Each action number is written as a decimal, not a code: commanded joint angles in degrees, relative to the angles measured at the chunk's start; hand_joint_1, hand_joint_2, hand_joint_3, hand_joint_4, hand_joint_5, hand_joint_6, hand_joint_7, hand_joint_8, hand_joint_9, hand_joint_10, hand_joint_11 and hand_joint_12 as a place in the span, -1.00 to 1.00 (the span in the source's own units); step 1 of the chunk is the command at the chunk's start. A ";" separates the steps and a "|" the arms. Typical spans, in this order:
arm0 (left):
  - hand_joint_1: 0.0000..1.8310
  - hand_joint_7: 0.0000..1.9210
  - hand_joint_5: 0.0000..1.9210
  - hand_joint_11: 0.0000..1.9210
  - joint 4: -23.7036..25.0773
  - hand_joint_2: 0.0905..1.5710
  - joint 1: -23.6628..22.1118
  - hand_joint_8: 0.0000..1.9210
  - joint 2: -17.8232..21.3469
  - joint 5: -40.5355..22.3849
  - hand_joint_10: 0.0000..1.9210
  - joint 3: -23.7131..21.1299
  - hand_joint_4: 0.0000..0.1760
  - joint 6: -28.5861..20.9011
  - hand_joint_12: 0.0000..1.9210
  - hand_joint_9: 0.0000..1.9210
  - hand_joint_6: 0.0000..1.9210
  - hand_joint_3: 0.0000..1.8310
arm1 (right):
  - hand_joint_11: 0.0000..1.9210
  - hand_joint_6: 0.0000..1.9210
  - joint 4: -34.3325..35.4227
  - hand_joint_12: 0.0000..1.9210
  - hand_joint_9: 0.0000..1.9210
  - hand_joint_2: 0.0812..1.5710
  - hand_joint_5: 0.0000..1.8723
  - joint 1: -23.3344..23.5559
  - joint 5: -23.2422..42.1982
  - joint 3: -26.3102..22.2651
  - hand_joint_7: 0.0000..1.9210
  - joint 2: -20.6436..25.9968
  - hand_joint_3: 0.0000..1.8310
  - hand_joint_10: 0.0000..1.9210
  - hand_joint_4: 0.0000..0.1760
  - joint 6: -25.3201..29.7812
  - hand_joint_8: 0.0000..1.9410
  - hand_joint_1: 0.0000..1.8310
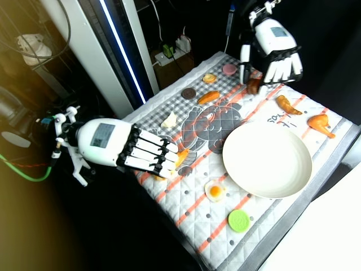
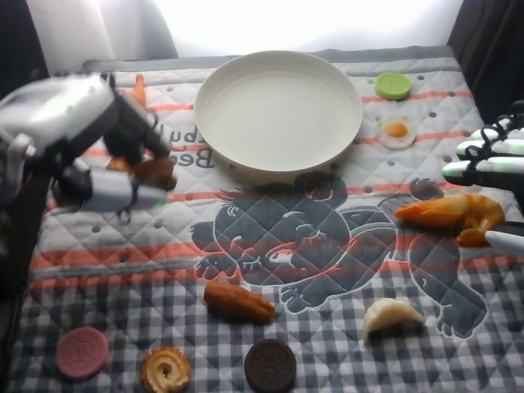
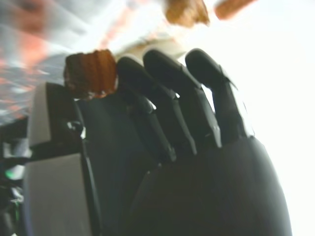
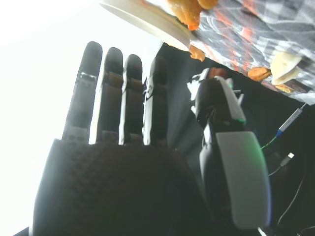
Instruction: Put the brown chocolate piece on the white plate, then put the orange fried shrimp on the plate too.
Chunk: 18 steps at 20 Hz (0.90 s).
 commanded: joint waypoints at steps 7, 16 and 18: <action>0.41 0.22 0.44 -0.68 2.94 0.26 -12.24 -0.10 -12.92 8.82 -0.34 13.43 -1.00 -0.11 0.39 0.02 -0.99 -1.00 | -0.84 -1.00 0.81 -0.27 -0.54 0.66 -0.43 1.83 7.24 0.84 -0.50 -0.97 -1.00 -1.00 -0.55 0.16 -1.00 -0.33; -0.03 -0.42 -0.57 -1.00 -1.21 0.18 -13.58 -0.99 -18.43 14.65 -0.97 20.61 0.70 -0.13 0.17 -0.44 -1.00 -1.00 | -0.89 -1.00 0.81 -0.27 -0.56 0.70 -0.44 4.63 7.21 2.81 -0.51 -3.92 -1.00 -1.00 -0.81 0.16 -1.00 -0.30; -0.07 -0.60 -0.74 -1.00 -1.28 0.16 -12.49 -1.00 -17.29 11.89 -1.00 18.53 0.96 -0.52 0.04 -0.57 -1.00 -1.00 | -0.89 -1.00 0.82 -0.26 -0.55 0.66 -0.42 5.11 6.69 3.76 -0.48 -4.93 -1.00 -0.99 -0.83 0.16 -0.99 -0.30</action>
